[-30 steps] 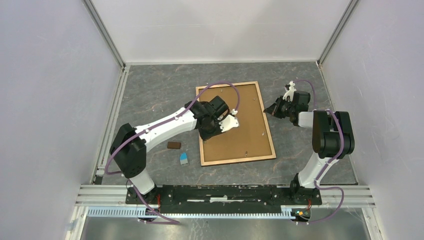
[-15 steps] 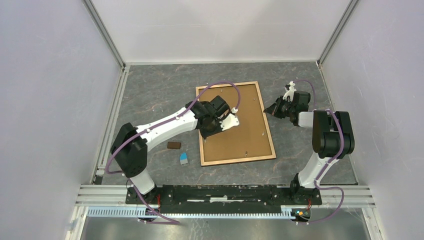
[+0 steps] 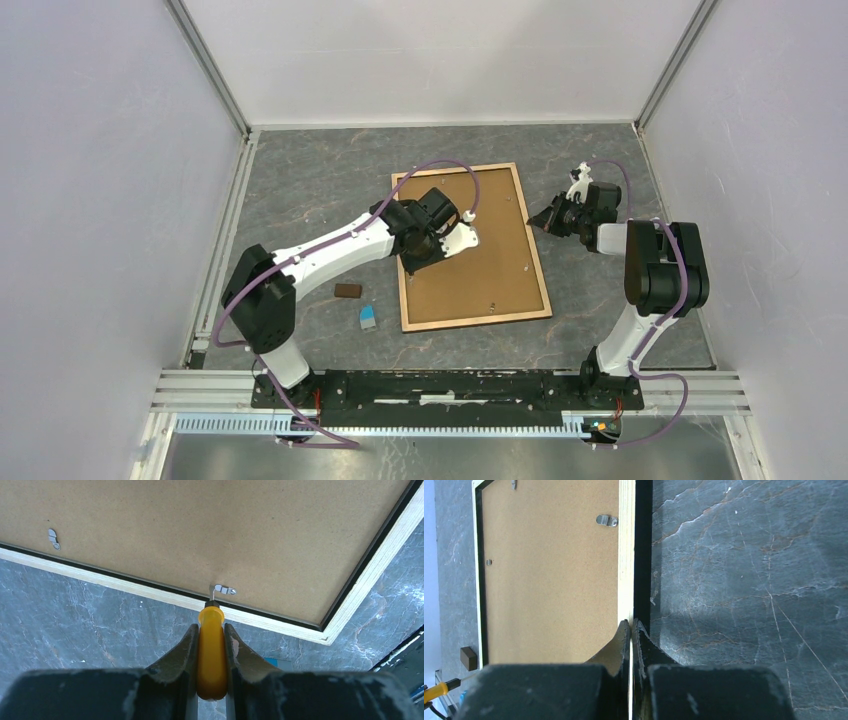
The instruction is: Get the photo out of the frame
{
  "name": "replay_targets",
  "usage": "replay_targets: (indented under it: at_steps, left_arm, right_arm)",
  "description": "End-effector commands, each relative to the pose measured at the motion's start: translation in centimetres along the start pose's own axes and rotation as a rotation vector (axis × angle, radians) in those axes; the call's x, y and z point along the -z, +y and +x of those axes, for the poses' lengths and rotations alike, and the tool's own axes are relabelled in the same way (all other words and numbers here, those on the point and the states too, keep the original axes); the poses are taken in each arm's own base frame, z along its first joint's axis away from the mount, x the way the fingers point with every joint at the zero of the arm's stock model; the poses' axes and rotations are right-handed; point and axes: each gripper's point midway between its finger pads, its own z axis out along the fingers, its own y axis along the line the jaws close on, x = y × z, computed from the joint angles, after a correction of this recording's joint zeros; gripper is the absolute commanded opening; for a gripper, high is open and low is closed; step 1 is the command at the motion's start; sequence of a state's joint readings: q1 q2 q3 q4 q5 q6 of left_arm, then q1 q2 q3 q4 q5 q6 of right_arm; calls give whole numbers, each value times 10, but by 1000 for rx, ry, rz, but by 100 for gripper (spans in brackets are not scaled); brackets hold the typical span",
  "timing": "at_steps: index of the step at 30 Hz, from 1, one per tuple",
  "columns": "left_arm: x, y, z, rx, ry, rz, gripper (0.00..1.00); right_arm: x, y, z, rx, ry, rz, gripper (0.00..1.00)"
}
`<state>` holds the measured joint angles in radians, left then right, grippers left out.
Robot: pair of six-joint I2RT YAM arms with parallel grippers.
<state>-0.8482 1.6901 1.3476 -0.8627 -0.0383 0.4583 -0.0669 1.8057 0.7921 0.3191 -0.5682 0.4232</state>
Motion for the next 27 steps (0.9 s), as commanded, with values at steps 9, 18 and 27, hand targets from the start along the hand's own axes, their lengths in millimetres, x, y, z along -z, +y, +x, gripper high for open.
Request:
replay_targets:
  at_steps: [9,18,27]
  left_arm:
    - [30,-13,-28,77,-158,89,2]
    - [24,6,-4,53,-56,-31,2]
    - [12,11,11,35,10,-70,2]
  right_arm:
    - [7,-36,80,-116,230,144,0]
    - [7,-35,80,-117,229,143,0]
    - [7,-36,81,-120,232,146,0]
